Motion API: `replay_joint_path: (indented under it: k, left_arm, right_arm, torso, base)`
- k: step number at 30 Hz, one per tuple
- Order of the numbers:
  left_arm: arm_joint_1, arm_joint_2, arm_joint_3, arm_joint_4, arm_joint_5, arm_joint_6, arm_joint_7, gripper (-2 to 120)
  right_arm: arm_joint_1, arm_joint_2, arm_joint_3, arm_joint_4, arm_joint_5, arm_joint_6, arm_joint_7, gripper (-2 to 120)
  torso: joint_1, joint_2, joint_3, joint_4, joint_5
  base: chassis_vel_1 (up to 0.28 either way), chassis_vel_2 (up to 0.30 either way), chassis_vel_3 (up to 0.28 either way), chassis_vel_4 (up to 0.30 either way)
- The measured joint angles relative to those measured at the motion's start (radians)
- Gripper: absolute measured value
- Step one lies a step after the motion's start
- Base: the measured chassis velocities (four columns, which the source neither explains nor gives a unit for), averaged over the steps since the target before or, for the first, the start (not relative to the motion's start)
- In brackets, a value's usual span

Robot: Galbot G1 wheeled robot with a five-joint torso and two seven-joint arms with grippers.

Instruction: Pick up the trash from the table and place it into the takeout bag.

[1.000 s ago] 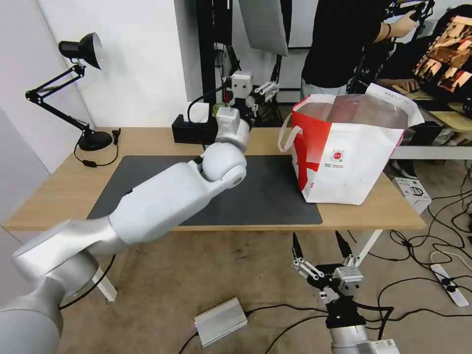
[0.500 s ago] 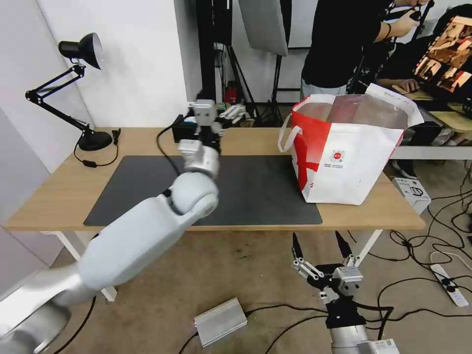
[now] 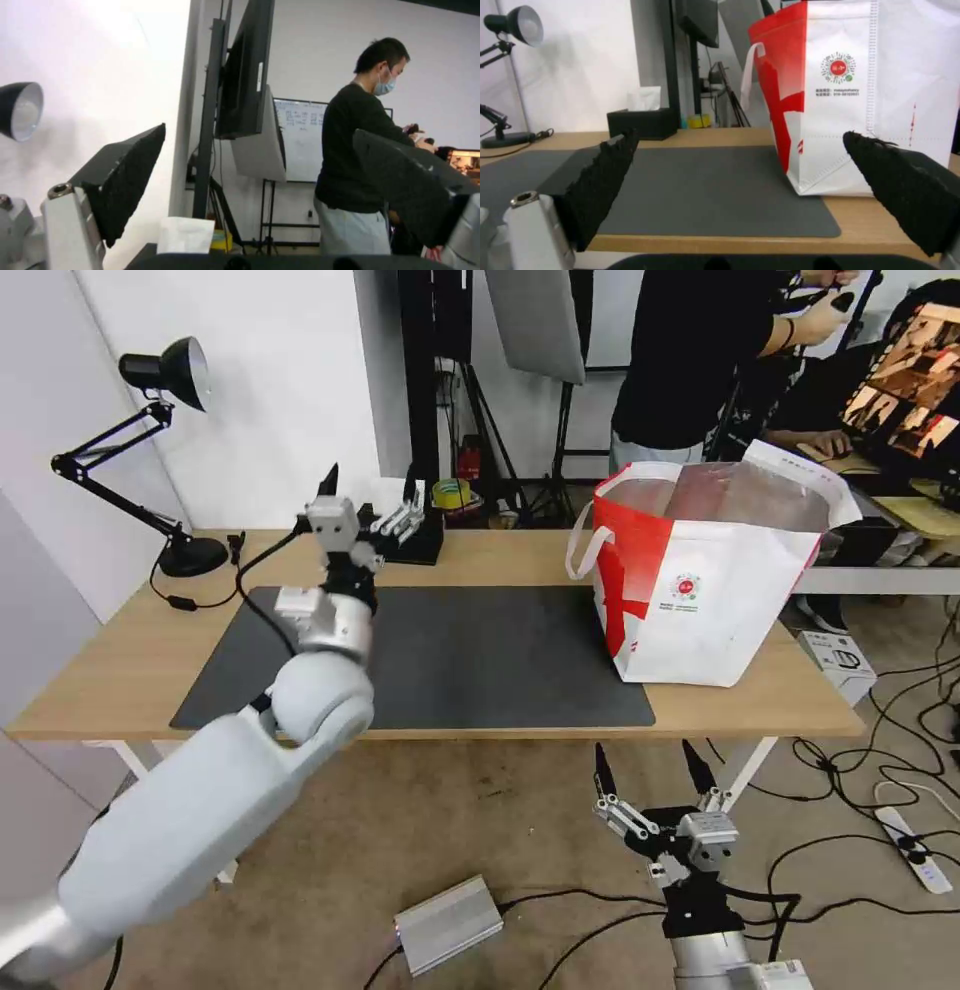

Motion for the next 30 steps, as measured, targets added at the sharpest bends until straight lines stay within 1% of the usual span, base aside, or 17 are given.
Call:
replay_joint_path:
  k: [4, 5, 6, 10, 11, 13, 14, 15, 17, 21, 22, 25, 27, 29, 30]
  left_arm:
    - [0.074, 0.000, -0.051, -0.035, 0.022, 0.000, 0.019, 100]
    - [0.120, -0.003, -0.083, -0.056, 0.038, 0.000, 0.035, 100]
    - [0.120, -0.003, -0.083, -0.056, 0.038, 0.000, 0.035, 100]
    - [0.245, -0.014, -0.147, -0.110, 0.076, 0.000, 0.056, 100]
    - [0.245, -0.014, -0.147, -0.110, 0.076, 0.000, 0.056, 100]
    - [0.315, -0.023, -0.187, -0.143, 0.111, -0.001, 0.074, 100]
    - [0.320, -0.024, -0.189, -0.145, 0.114, -0.002, 0.075, 100]
    - [0.374, -0.036, -0.209, -0.172, 0.142, -0.004, 0.081, 100]
    - [0.392, -0.041, -0.215, -0.179, 0.151, -0.006, 0.083, 100]
    - [0.489, -0.066, -0.242, -0.213, 0.219, -0.030, 0.107, 100]
    - [0.489, -0.066, -0.242, -0.213, 0.219, -0.030, 0.107, 100]
    - [0.555, -0.098, -0.256, -0.240, 0.265, -0.045, 0.120, 100]
    - [0.569, -0.107, -0.257, -0.243, 0.276, -0.048, 0.125, 100]
    - [0.637, -0.151, -0.260, -0.254, 0.335, -0.065, 0.140, 100]
    - [0.650, -0.159, -0.261, -0.256, 0.347, -0.068, 0.142, 100]
  right_arm:
    - [0.000, 0.000, 0.000, 0.000, 0.000, 0.000, 0.000, 100]
    - [0.000, 0.000, 0.000, 0.000, 0.000, 0.000, 0.000, 100]
    - [0.000, 0.000, 0.000, 0.000, 0.000, 0.000, 0.000, 100]
    - [0.000, 0.000, 0.000, 0.000, 0.000, 0.000, 0.000, 100]
    - [0.000, 0.000, 0.000, 0.000, 0.000, 0.000, 0.000, 100]
    - [0.000, 0.000, 0.000, 0.000, 0.000, 0.000, 0.000, 100]
    - [0.000, 0.000, 0.000, 0.000, 0.000, 0.000, 0.000, 100]
    - [0.000, 0.000, 0.000, 0.000, 0.000, 0.000, 0.000, 100]
    - [0.000, 0.000, 0.000, 0.000, 0.000, 0.000, 0.000, 100]
    - [0.000, 0.000, 0.000, 0.000, 0.000, 0.000, 0.000, 100]
    - [0.000, 0.000, 0.000, 0.000, 0.000, 0.000, 0.000, 100]
    - [0.000, 0.000, 0.000, 0.000, 0.000, 0.000, 0.000, 100]
    - [0.000, 0.000, 0.000, 0.000, 0.000, 0.000, 0.000, 100]
    - [0.000, 0.000, 0.000, 0.000, 0.000, 0.000, 0.000, 100]
    - [0.000, 0.000, 0.000, 0.000, 0.000, 0.000, 0.000, 100]
  torso:
    - [0.000, 0.000, 0.000, -0.0001, 0.0000]
    - [0.000, 0.000, 0.000, -0.0001, 0.0000]
    - [0.000, 0.000, 0.000, -0.0001, 0.0000]
    - [0.000, 0.000, 0.000, 0.0000, -0.0001]
    - [0.000, 0.000, 0.000, 0.0000, -0.0001]
    - [0.000, 0.000, 0.000, 0.0000, 0.0000]
    - [0.000, 0.000, 0.000, 0.0001, 0.0000]
    - [0.000, 0.000, 0.000, 0.0000, 0.0000]
    - [0.000, 0.000, 0.000, 0.0000, 0.0000]
    - [0.000, 0.000, 0.000, -0.0001, 0.0000]
    - [0.000, 0.000, 0.000, -0.0001, 0.0000]
    - [0.000, 0.000, 0.000, -0.0001, 0.0002]
    - [0.000, 0.000, 0.000, -0.0001, 0.0002]
    - [0.000, 0.000, 0.000, 0.0000, 0.0001]
    - [0.000, 0.000, 0.000, 0.0000, 0.0000]
  base:
    - [0.000, 0.000, 0.000, 0.000]
    - [0.000, 0.000, 0.000, 0.000]
    - [0.000, 0.000, 0.000, 0.000]
    - [0.000, 0.000, 0.000, 0.000]
    - [0.000, 0.000, 0.000, 0.000]
    - [0.000, 0.000, 0.000, 0.000]
    - [0.000, 0.000, 0.000, 0.000]
    - [0.000, 0.000, 0.000, 0.000]
    - [0.000, 0.000, 0.000, 0.000]
    - [0.000, 0.000, 0.000, 0.000]
    - [0.000, 0.000, 0.000, 0.000]
    - [0.000, 0.000, 0.000, 0.000]
    - [0.000, 0.000, 0.000, 0.000]
    - [0.000, 0.000, 0.000, 0.000]
    - [0.000, 0.000, 0.000, 0.000]
